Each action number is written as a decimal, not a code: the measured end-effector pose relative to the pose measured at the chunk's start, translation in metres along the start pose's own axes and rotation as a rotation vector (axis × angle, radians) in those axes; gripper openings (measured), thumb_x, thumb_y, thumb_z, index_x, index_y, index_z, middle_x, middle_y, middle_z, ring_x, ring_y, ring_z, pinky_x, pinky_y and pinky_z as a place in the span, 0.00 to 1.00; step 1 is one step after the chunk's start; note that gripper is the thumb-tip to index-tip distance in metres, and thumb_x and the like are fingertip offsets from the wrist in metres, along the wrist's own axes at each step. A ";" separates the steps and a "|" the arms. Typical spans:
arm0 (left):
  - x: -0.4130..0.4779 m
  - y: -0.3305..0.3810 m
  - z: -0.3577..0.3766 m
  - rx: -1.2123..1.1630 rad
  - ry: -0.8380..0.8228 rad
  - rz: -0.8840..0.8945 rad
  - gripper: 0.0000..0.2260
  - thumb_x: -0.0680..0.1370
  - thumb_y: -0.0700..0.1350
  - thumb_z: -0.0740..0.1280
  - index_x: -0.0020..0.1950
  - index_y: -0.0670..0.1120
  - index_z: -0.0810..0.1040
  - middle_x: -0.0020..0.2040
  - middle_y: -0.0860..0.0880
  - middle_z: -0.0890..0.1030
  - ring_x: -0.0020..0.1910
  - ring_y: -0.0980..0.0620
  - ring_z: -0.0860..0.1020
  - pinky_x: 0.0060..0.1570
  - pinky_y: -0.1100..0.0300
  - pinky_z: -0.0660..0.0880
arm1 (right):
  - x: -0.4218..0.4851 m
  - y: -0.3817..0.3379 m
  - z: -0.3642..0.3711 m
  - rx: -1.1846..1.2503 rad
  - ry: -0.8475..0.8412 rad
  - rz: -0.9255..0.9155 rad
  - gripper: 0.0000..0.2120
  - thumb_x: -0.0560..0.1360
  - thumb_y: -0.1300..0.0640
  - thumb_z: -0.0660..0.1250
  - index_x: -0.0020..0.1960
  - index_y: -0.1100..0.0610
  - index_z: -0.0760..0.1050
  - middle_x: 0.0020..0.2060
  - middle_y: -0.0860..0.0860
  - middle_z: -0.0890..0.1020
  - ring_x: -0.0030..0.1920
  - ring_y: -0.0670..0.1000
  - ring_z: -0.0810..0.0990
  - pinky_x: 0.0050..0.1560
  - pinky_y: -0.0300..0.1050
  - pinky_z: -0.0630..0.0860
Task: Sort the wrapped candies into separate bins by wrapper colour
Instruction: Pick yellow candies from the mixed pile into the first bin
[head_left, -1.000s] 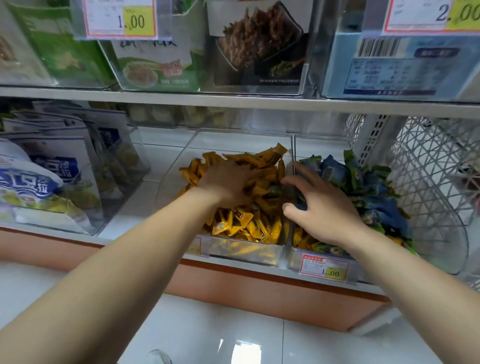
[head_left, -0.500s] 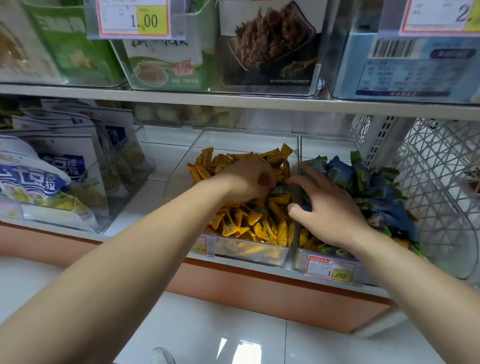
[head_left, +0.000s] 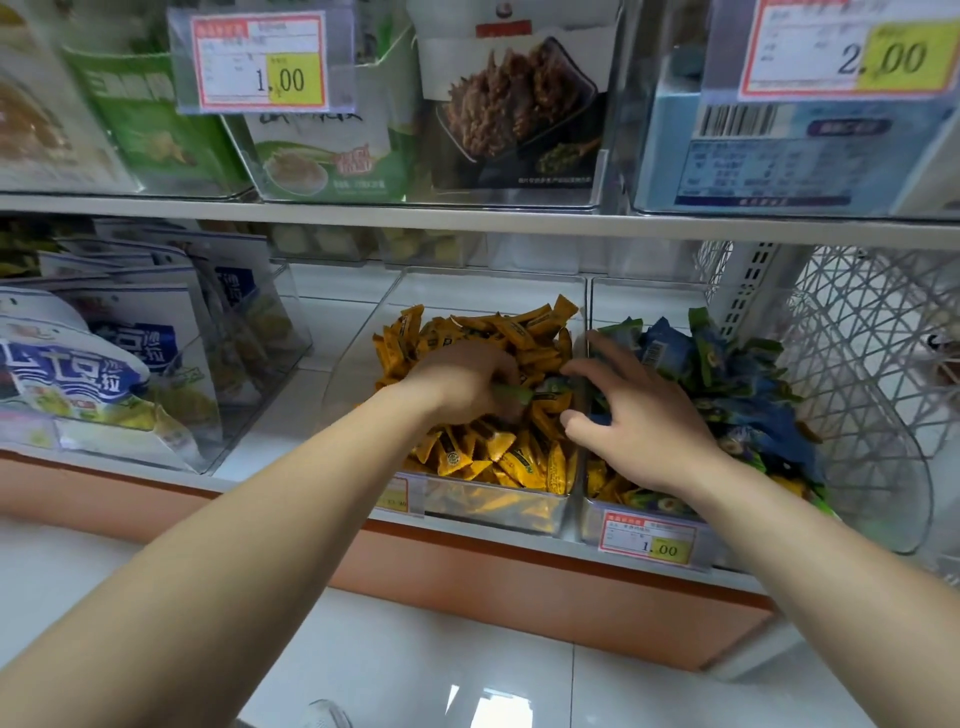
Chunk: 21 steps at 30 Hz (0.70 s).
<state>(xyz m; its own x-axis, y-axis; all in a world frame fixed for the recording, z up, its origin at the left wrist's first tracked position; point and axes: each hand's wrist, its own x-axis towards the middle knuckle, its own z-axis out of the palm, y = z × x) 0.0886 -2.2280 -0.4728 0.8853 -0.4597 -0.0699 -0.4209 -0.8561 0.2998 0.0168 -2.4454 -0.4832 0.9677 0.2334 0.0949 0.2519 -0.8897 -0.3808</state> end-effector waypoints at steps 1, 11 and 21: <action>-0.004 0.001 -0.004 -0.120 0.086 0.000 0.10 0.74 0.57 0.73 0.51 0.54 0.82 0.47 0.55 0.80 0.48 0.51 0.78 0.43 0.55 0.75 | 0.000 -0.001 -0.001 -0.007 0.015 -0.007 0.29 0.71 0.31 0.56 0.70 0.36 0.63 0.79 0.42 0.53 0.76 0.55 0.60 0.72 0.60 0.64; -0.003 0.050 -0.012 -1.074 0.326 -0.045 0.03 0.79 0.46 0.69 0.49 0.48 0.81 0.42 0.50 0.86 0.41 0.53 0.85 0.38 0.62 0.80 | 0.003 -0.008 -0.020 0.534 0.467 -0.017 0.08 0.78 0.53 0.68 0.55 0.44 0.77 0.45 0.40 0.82 0.46 0.37 0.79 0.42 0.27 0.70; 0.044 0.037 0.044 -0.052 0.011 -0.131 0.16 0.82 0.57 0.59 0.69 0.56 0.73 0.62 0.47 0.79 0.62 0.43 0.75 0.55 0.47 0.76 | -0.004 0.040 -0.028 -0.114 0.385 0.201 0.16 0.80 0.48 0.62 0.66 0.49 0.78 0.60 0.54 0.76 0.59 0.59 0.77 0.53 0.52 0.75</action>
<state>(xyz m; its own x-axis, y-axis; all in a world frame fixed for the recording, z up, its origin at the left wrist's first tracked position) 0.1033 -2.2907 -0.5070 0.9342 -0.3421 -0.1011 -0.2912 -0.8950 0.3379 0.0229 -2.4924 -0.4733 0.9230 -0.0927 0.3733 0.0364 -0.9451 -0.3247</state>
